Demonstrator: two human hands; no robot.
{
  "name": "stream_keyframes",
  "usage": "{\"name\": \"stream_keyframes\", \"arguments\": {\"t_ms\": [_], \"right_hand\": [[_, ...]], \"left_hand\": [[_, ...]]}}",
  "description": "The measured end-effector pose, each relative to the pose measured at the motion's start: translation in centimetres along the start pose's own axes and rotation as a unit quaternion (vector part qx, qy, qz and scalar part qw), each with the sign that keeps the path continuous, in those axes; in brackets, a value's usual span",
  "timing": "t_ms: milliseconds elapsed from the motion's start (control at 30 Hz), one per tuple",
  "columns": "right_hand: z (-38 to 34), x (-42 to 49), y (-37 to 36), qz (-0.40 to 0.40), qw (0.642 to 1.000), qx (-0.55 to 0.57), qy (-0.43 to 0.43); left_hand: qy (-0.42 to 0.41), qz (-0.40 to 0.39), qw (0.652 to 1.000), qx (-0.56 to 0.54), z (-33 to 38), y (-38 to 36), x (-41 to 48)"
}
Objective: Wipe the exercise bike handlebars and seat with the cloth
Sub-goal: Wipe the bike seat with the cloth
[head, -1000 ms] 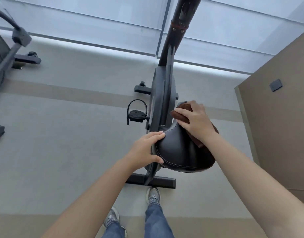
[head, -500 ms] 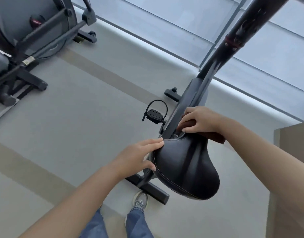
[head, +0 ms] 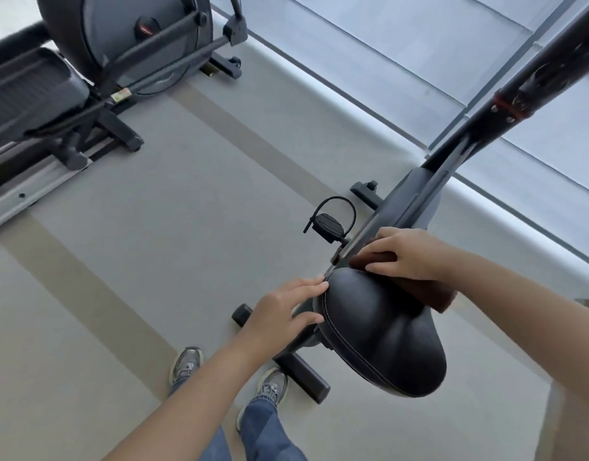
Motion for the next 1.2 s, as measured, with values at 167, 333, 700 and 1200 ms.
{"name": "stream_keyframes", "arguments": {"t_ms": [167,333,700,1200], "right_hand": [[-1.0,0.5,-0.6,0.052,0.999,0.007,-0.011],[-4.2,1.0,-1.4,0.112,0.987,0.109,-0.021],[-8.1,-9.1,-8.3,0.400,0.907,0.076,-0.105],[-5.9,-7.8,-8.0,0.342,0.903,0.149,-0.215]], "left_hand": [[-0.006,0.008,1.000,-0.006,0.0,-0.2,-0.1],[0.003,0.022,1.000,-0.001,0.4,-0.2,-0.4],[-0.022,-0.048,0.992,0.118,1.7,-0.2,-0.5],[-0.010,-0.064,0.979,0.191,2.9,-0.4,0.6]]}}
Point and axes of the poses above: each hand's wrist, its own x-axis towards the middle knuckle, its own y-axis out of the back of the hand, z = x × y, the point moved 3 cm from there along x, towards the middle knuckle, and after that the axes turned 4 degrees about -z, right-handed, at the moved point
